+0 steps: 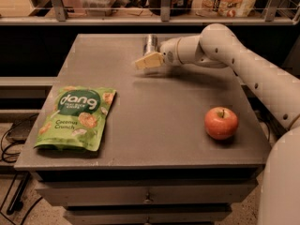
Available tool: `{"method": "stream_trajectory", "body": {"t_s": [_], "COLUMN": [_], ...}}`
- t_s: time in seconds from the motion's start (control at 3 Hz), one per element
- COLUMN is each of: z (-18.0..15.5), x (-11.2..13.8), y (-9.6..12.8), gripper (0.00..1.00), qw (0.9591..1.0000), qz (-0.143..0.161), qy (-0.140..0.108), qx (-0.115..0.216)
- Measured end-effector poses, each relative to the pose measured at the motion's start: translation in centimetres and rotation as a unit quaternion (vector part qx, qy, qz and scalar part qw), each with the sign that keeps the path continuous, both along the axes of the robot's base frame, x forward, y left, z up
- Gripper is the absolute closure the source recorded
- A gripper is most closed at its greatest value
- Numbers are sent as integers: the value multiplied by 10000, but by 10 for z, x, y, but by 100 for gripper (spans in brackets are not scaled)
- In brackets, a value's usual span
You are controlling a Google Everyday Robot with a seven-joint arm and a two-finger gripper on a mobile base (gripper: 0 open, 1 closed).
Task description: Pick redbull can
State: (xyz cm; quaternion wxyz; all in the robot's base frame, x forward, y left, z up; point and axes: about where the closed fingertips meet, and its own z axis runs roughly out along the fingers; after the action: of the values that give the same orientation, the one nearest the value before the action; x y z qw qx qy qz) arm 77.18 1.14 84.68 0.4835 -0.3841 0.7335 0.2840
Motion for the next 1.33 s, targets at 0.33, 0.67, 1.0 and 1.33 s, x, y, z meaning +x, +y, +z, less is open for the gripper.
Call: {"method": "stream_trajectory", "body": {"t_s": [0.33, 0.67, 1.0, 1.33], "z": [1, 1, 0, 3], "x": [6, 13, 17, 18], "y": [7, 14, 13, 10], "gripper": [0, 26, 49, 73], "qw": [10000, 9999, 9997, 9996], "qz": [-54, -145, -237, -293], "qy": [8, 4, 28, -7], "qx": [66, 87, 89, 36]}}
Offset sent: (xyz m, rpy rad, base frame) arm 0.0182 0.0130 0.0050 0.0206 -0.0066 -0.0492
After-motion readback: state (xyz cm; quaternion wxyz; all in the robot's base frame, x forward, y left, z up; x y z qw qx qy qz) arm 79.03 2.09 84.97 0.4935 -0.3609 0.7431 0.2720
